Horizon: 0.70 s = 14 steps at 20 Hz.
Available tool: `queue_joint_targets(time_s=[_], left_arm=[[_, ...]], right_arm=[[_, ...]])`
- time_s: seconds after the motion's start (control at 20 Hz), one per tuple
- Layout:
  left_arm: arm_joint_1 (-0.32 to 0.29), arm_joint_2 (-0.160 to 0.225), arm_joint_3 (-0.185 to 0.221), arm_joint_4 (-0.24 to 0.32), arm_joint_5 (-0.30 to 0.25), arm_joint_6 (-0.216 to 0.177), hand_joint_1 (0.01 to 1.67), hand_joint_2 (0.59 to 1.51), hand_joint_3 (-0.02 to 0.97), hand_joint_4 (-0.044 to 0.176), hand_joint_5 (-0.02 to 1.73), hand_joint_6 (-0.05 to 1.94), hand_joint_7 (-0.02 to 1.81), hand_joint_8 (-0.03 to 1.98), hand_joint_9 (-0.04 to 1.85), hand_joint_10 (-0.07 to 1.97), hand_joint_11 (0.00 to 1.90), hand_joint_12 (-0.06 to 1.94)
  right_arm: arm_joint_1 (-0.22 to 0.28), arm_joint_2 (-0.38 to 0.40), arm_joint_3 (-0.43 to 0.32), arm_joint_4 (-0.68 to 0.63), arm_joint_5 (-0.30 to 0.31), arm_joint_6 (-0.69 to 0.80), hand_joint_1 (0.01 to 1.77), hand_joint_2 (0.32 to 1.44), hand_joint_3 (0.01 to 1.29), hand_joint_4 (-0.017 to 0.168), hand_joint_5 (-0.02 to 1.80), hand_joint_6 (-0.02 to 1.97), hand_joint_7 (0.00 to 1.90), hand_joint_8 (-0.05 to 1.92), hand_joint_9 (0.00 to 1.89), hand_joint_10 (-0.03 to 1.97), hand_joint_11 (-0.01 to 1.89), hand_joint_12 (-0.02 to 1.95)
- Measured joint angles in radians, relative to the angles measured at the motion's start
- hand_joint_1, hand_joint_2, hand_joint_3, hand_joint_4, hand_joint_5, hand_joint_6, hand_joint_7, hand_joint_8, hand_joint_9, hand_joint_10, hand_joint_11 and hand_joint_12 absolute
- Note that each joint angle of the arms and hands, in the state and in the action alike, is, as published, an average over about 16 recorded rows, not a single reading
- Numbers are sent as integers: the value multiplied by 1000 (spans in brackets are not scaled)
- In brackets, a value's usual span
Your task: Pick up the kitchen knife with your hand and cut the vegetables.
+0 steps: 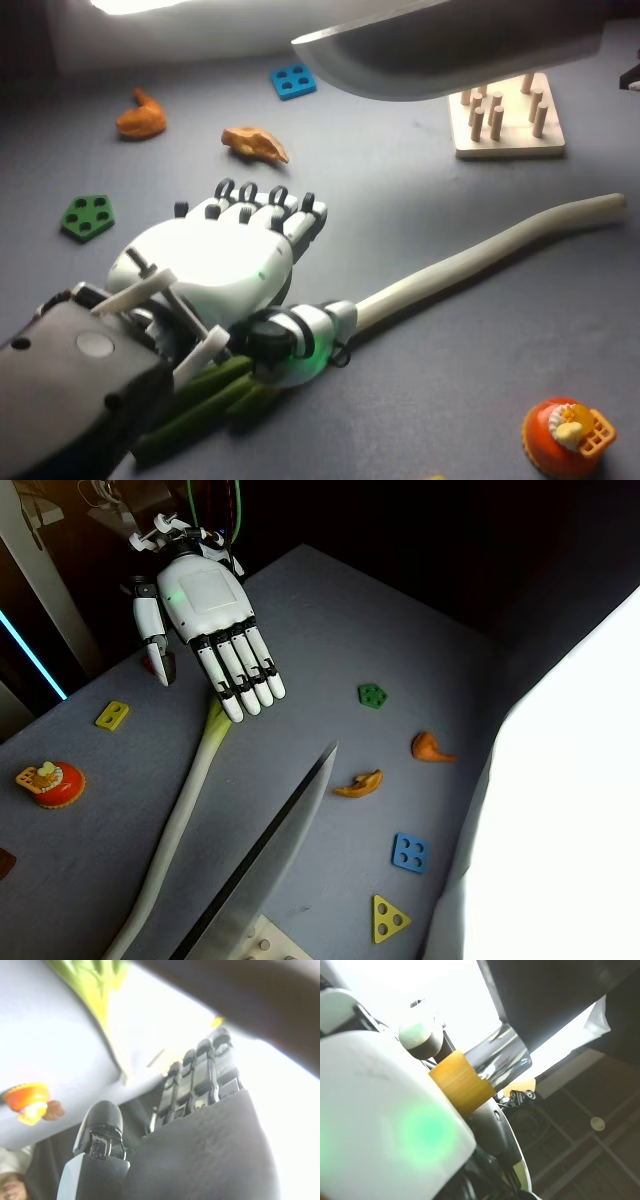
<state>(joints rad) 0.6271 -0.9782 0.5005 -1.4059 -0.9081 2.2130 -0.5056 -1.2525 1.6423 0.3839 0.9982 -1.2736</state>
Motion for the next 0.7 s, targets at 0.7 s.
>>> queue_joint_targets(time_s=[0.7], left_arm=[[-138, 52, 13, -90, 101, 122, 30, 1416, 20, 7, 23, 18, 53, 0, 31, 9, 21, 30]], right_arm=[[-51, -76, 119, 21, -12, 8, 1542, 716, 819, 164, 1287, 1900, 1510, 1827, 1580, 1768, 1590, 1806]])
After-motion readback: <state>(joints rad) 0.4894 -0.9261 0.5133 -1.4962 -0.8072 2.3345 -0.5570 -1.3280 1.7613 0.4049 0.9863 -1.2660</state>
